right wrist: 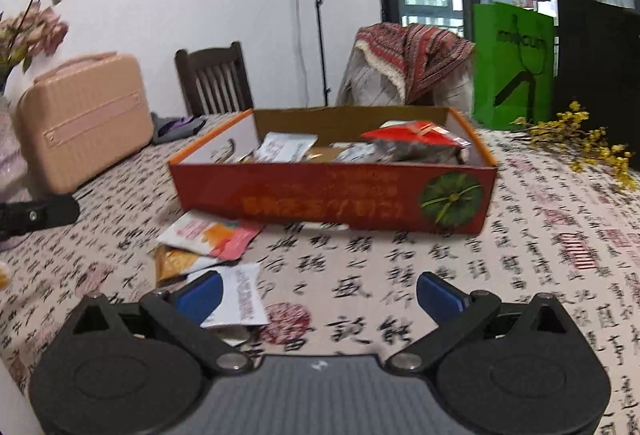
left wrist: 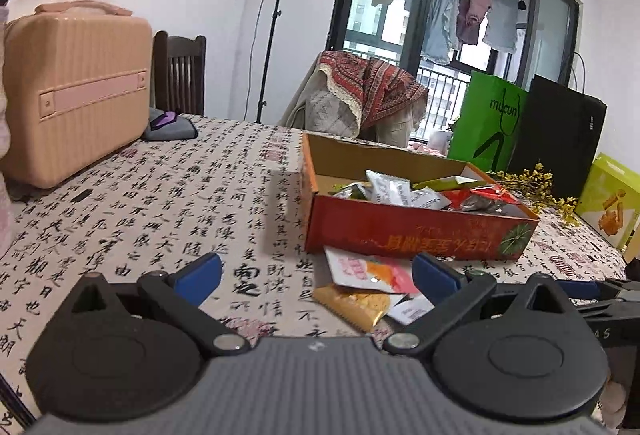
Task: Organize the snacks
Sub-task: 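Move both tools back to the remaining packets on the tablecloth, then grasp a white printed packet with the right tool while the left tool grasps another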
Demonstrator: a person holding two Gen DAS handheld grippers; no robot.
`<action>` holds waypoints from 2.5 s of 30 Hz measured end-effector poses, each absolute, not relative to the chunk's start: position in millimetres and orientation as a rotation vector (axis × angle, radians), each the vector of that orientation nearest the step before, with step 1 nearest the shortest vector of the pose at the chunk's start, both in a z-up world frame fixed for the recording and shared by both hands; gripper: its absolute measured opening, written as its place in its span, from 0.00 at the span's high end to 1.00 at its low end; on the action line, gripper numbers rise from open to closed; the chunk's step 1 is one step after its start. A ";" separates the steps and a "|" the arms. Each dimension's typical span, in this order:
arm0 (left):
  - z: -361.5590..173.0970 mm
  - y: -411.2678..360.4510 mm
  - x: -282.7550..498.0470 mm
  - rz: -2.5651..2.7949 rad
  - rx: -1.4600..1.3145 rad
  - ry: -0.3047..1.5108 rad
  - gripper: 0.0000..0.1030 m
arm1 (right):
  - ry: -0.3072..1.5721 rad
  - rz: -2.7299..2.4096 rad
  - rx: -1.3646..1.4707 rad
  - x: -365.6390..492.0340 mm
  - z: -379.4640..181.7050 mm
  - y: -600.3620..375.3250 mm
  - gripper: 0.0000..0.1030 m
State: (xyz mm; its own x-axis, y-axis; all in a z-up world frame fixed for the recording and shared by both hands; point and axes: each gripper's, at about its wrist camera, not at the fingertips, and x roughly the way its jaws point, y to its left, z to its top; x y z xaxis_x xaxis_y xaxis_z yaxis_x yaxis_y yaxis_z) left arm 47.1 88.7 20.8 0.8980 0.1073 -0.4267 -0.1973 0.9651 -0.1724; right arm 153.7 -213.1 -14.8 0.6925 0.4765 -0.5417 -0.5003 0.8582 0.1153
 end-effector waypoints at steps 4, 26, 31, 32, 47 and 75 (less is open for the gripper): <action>17.6 96.1 44.9 0.171 -0.228 0.435 0.00 | 0.620 0.580 -0.074 153.4 -20.1 -192.0 0.00; -6.1 118.3 46.1 0.178 -0.288 0.483 0.00 | 0.660 0.656 -0.171 163.3 -38.3 -135.5 0.46; -5.1 114.1 46.6 0.175 -0.283 0.483 0.00 | 0.613 0.641 -0.139 159.0 -31.6 -143.7 0.48; -4.7 113.3 46.6 0.173 -0.281 0.484 0.00 | 0.605 0.637 -0.133 158.3 -29.7 -146.1 0.49; -5.3 68.6 61.4 0.086 -0.227 0.541 0.00 | 0.504 0.509 -0.047 148.3 -9.5 -219.9 0.49; -41.1 -27.9 93.5 -0.038 -0.030 0.703 0.06 | 0.503 0.400 0.035 146.3 -24.8 -282.6 0.49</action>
State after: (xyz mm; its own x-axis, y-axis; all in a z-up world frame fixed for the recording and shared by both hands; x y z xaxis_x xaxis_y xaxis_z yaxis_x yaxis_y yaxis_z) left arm 93.5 -27.9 -41.1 0.7622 -0.0454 -0.6458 0.0253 0.9989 -0.0404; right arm 146.3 -282.6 -24.8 0.8005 0.3811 -0.4627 -0.3642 0.9223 0.1296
